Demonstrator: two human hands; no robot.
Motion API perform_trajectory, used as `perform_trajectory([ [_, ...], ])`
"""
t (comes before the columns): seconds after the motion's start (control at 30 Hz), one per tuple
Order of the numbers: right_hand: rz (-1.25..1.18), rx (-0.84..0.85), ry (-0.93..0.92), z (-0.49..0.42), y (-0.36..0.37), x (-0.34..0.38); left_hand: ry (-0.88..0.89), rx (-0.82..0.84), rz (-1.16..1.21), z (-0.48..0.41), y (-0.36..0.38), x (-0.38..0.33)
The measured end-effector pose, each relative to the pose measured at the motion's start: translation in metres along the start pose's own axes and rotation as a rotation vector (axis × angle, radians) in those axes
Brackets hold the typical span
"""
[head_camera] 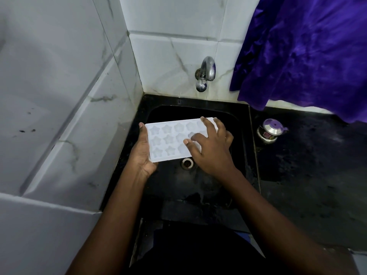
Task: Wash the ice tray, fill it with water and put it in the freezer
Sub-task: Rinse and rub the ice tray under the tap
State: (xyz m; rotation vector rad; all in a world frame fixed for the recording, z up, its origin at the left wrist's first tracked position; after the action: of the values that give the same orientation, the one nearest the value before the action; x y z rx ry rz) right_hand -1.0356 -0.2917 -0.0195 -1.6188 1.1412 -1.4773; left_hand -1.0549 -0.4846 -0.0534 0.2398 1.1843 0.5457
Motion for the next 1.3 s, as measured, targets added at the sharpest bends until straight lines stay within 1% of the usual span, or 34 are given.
perform_trajectory([
  [0.17, 0.036, 0.065, 0.003, -0.001, 0.001, 0.003, -0.004, -0.003, 0.007, -0.001, -0.002, -0.002],
  [0.27, 0.001, 0.043, 0.001, -0.001, -0.003, 0.002, 0.0, -0.019, 0.008, -0.001, -0.005, -0.002],
  [0.37, -0.002, 0.091, 0.004, -0.001, -0.001, 0.001, 0.002, -0.017, 0.002, -0.001, -0.008, -0.001],
  [0.5, -0.03, 0.076, -0.007, 0.001, -0.001, 0.002, -0.012, -0.03, 0.014, 0.0, -0.012, 0.002],
  [0.63, -0.008, 0.13, -0.01, 0.003, 0.001, 0.001, -0.03, -0.039, 0.01, 0.003, -0.011, 0.004],
  [0.73, -0.017, 0.106, -0.012, 0.004, -0.003, 0.0, -0.033, -0.038, -0.008, 0.007, -0.01, 0.005],
  [0.87, 0.007, 0.177, -0.003, 0.004, -0.001, -0.003, -0.037, -0.031, -0.007, 0.008, -0.009, 0.006],
  [1.0, -0.022, 0.133, -0.035, 0.006, -0.004, -0.003, -0.027, -0.039, -0.002, 0.01, -0.008, 0.007],
  [1.13, 0.001, 0.168, -0.024, 0.008, -0.001, -0.005, -0.017, -0.026, -0.005, 0.011, -0.007, 0.009],
  [1.23, -0.026, 0.113, -0.041, 0.009, -0.004, -0.008, -0.02, -0.015, -0.004, 0.011, -0.007, 0.011],
  [1.3, -0.015, 0.128, -0.029, 0.009, -0.004, -0.011, -0.022, -0.012, -0.005, 0.012, -0.005, 0.013],
])
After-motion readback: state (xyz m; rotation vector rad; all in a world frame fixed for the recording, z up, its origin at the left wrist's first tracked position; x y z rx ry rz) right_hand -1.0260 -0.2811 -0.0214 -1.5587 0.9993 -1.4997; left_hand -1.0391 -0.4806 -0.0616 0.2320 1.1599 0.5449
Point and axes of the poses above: each hand's wrist, its own z-axis away from the middle knuckle, its own y-axis out of the palm, x = y × z, the point moved 5 cm from there along -z, towards the middle knuckle, and after that the axes turned 11 degrees about y, right-handed, at the moved point
